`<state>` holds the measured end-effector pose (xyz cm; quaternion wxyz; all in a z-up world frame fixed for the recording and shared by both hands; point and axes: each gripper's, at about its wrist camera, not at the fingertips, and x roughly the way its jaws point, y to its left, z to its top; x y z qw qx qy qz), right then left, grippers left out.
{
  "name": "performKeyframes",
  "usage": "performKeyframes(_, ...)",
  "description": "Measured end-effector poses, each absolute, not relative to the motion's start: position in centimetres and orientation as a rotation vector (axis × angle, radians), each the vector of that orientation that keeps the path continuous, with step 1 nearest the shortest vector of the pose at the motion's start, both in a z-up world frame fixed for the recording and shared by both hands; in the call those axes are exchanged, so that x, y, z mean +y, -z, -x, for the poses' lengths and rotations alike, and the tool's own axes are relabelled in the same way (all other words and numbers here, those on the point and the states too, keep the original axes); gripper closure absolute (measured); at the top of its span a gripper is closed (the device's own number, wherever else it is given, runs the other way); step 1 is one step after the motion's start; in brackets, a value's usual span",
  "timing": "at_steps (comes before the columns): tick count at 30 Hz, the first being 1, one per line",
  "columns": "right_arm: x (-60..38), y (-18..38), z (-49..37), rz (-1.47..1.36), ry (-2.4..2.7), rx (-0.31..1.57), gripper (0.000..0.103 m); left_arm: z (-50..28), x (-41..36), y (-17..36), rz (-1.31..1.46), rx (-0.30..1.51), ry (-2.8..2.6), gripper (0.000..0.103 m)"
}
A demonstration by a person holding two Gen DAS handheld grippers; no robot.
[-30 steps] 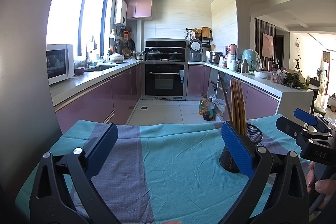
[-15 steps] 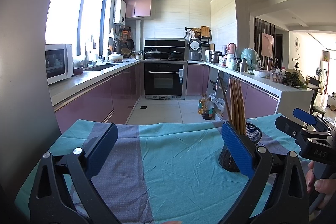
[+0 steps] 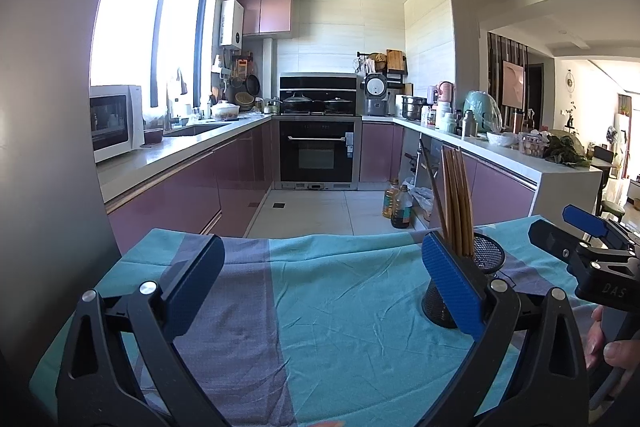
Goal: Organize utensils
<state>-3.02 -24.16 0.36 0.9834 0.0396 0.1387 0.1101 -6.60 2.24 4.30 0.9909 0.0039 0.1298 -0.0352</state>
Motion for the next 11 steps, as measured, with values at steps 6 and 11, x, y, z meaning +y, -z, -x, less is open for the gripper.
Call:
performKeyframes(6, -25.5, 0.6, 2.3, -0.078, -0.188, 0.323, 0.007, 5.8, 2.4, -3.5, -0.011, 0.318, 0.085, 0.006)
performKeyframes(11, -30.3, 4.2, -1.1, -0.065, -0.042, 0.549, 0.007, 4.0, 4.0, -2.0, 0.004, 0.403, 0.080, 0.006)
